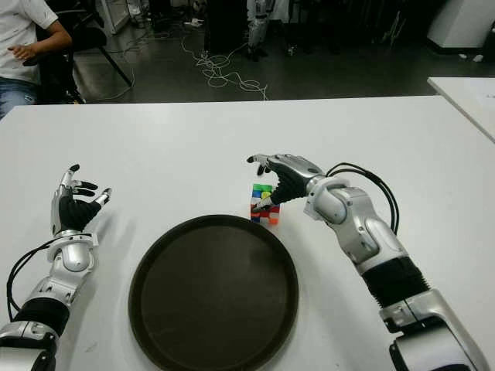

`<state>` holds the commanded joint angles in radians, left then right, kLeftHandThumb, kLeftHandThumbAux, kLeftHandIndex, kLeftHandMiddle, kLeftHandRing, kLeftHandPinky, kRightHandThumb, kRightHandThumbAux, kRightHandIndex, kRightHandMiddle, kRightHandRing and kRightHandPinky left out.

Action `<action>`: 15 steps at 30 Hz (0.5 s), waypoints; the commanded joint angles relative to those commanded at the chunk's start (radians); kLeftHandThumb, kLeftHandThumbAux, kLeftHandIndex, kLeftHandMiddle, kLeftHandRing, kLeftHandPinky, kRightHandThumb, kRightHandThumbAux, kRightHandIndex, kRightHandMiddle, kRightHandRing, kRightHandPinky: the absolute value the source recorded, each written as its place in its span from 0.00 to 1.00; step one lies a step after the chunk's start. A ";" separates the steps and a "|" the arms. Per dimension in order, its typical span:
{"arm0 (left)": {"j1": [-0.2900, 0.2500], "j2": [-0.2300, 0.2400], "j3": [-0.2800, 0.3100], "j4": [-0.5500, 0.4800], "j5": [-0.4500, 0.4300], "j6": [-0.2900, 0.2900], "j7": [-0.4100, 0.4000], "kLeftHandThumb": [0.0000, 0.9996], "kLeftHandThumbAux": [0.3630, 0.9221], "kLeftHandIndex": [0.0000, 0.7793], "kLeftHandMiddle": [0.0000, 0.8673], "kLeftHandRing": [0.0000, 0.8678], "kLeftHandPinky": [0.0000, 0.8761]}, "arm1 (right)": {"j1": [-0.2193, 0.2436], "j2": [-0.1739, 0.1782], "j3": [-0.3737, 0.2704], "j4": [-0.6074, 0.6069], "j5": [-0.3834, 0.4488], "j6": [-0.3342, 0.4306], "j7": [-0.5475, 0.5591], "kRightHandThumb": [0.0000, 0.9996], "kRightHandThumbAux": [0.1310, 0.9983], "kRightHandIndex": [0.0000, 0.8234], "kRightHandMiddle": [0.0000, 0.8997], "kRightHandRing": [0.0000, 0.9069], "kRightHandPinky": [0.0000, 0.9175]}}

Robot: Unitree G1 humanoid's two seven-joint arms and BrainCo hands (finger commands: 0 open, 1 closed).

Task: Pick up the Rubik's Cube and put it in the plate

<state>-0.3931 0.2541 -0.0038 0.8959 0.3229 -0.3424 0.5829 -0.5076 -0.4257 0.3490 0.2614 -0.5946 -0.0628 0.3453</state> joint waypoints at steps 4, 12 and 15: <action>0.000 0.000 0.000 0.001 0.000 0.003 0.000 0.00 0.67 0.00 0.46 0.75 0.75 | -0.007 0.004 0.003 0.014 -0.002 0.014 -0.003 0.00 0.60 0.00 0.15 0.29 0.27; 0.002 -0.002 0.001 -0.006 -0.001 0.008 0.000 0.00 0.69 0.00 0.38 0.67 0.68 | -0.007 0.016 0.004 0.031 -0.004 0.038 -0.018 0.00 0.64 0.00 0.11 0.22 0.19; 0.004 -0.003 0.003 -0.011 -0.004 0.006 -0.002 0.00 0.69 0.00 0.37 0.67 0.69 | -0.005 0.020 0.005 0.039 -0.004 0.037 -0.032 0.00 0.64 0.00 0.17 0.33 0.29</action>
<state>-0.3886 0.2510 -0.0012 0.8847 0.3191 -0.3360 0.5811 -0.5124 -0.4055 0.3536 0.3006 -0.5984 -0.0255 0.3135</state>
